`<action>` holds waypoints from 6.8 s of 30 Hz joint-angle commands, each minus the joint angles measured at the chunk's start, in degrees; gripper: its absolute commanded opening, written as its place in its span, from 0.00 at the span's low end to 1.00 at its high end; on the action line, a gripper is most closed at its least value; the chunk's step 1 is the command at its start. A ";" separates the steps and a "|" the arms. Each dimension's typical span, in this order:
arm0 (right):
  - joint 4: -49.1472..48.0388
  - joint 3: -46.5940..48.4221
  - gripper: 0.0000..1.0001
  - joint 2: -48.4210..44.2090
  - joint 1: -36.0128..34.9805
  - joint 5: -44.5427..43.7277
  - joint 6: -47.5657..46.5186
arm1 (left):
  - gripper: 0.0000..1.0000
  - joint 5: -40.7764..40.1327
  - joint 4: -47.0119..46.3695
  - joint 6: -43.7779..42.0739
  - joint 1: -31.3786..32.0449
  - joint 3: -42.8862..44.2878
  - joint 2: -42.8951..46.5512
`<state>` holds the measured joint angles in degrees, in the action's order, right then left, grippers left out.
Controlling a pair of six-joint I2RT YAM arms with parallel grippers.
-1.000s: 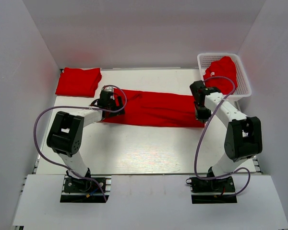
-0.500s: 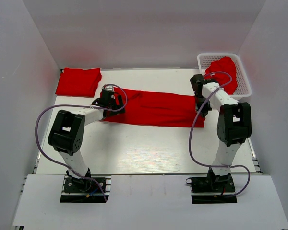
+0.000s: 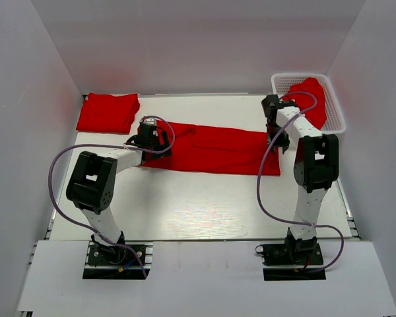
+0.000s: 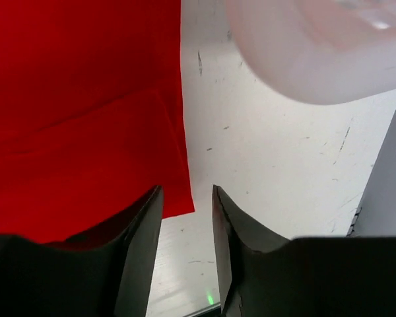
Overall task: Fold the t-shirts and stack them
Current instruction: Fold the other side of the tshirt into a rectangle, then rotate the tshirt 90 degrees
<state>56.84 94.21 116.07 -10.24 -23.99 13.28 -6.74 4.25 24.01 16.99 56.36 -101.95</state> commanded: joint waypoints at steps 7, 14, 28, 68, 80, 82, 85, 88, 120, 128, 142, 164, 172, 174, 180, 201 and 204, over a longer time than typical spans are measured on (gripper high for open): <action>-0.06 -0.78 0.54 -3.91 -0.13 1.39 -1.32 | 1.00 -1.08 1.46 -0.19 -0.73 -0.37 0.17; -6.46 -4.83 0.90 -7.96 -1.45 11.06 -4.31 | 1.00 -0.55 2.08 -0.19 -0.73 0.68 1.93; -25.80 -2.72 0.90 -1.73 -2.50 28.64 -2.12 | 1.00 1.12 4.35 0.42 -0.73 11.57 -1.40; -36.36 -31.11 0.90 -17.89 -38.45 54.58 -9.33 | 1.00 30.12 -1.35 5.35 4.54 78.82 -59.60; -30.30 -19.96 0.90 -24.49 -35.47 15.57 -1.15 | 1.00 20.13 1.44 2.45 2.53 76.20 -42.03; -28.64 -17.42 0.90 -23.18 -32.85 10.22 -0.36 | 1.00 16.78 2.69 -1.66 1.99 73.03 -34.86; -27.57 -11.62 0.90 -20.45 -29.15 8.44 -0.45 | 1.00 9.23 5.14 -6.33 1.47 65.22 -26.49; -26.35 -4.16 0.90 -15.62 -25.37 7.21 -0.53 | 1.00 3.69 11.65 -7.30 0.94 59.95 -19.90; -46.03 27.34 0.90 26.57 -19.20 2.02 -18.20 | 1.00 9.20 11.74 1.83 2.17 -4.06 16.87; -44.97 27.25 0.90 26.57 -17.54 -2.64 -18.37 | 1.00 8.15 11.74 1.83 2.17 -3.45 16.87; -43.65 27.78 0.90 24.82 -12.88 -5.10 -17.67 | 1.00 7.09 13.50 1.30 1.64 -2.40 16.87; -36.01 14.77 0.90 16.02 -12.96 12.48 -11.62 | 1.00 8.33 17.28 0.78 2.17 -1.34 18.63; -36.45 9.58 0.90 15.06 -12.70 10.89 -10.29 | 1.00 8.93 16.76 0.78 2.17 -1.34 17.93; -36.62 10.19 0.90 15.58 -12.79 11.67 -10.38 | 1.00 8.94 16.75 0.78 2.17 -1.34 16.62; -38.02 15.46 0.90 17.96 -12.52 9.66 -8.53 | 1.00 8.94 17.28 0.16 2.17 0.42 15.38; -52.69 21.63 0.90 25.70 -10.77 -0.88 -11.43 | 1.00 10.70 14.56 -1.42 2.17 4.63 10.02; -54.99 23.46 0.90 25.52 -10.24 -3.08 -10.38 | 1.00 10.70 14.56 -1.95 2.17 5.25 9.31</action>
<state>9.23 116.25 141.16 -21.43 -22.13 2.02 2.76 20.38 23.11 18.94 59.11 -92.82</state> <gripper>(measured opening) 0.905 0.997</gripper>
